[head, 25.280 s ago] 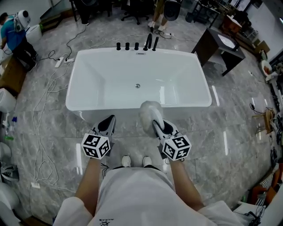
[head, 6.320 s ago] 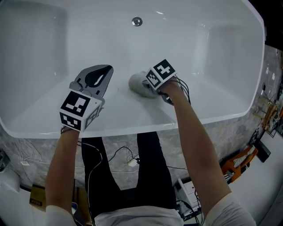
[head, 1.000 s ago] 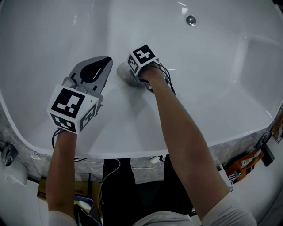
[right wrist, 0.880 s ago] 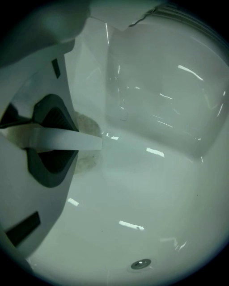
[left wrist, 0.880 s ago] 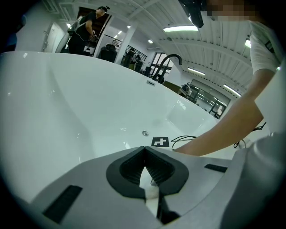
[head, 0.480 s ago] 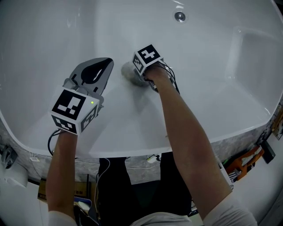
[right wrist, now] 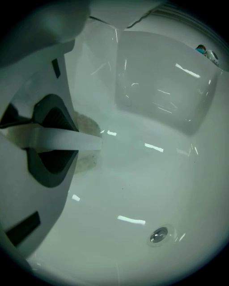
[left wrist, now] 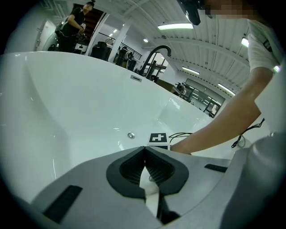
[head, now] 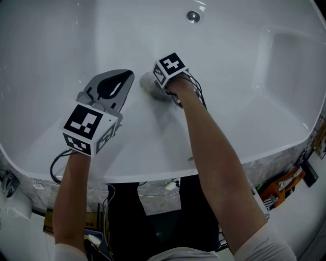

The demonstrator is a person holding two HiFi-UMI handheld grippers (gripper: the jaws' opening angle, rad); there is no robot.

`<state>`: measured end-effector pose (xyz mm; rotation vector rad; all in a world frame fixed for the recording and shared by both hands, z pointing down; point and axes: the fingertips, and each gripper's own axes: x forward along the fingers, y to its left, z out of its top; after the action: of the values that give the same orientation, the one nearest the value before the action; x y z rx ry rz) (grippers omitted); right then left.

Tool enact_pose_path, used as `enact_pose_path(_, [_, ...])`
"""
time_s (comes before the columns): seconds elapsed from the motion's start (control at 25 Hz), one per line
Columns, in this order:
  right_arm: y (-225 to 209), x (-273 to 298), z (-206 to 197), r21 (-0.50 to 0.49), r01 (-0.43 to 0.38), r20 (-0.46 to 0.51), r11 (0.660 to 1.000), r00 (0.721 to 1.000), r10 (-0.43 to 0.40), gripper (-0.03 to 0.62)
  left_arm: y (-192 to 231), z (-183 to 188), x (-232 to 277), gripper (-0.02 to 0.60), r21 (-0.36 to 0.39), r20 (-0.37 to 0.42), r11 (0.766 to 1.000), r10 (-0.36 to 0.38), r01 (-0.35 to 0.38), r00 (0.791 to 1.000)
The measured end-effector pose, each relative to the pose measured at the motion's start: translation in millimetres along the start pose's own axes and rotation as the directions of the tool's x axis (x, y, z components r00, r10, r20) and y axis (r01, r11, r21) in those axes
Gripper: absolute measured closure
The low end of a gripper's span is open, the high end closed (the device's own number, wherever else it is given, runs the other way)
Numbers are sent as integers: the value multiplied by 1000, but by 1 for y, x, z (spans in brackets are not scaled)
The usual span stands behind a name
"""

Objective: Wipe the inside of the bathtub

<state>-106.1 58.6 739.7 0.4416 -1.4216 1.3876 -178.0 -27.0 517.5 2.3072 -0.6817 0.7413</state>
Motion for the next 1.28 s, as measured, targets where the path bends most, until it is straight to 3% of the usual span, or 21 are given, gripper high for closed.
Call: enact_pose_path(1.28, [-172,-55,-101,14,33,-20,999,999,-32,503,-134,38,135,569,33,-7,999,-22,22,1000])
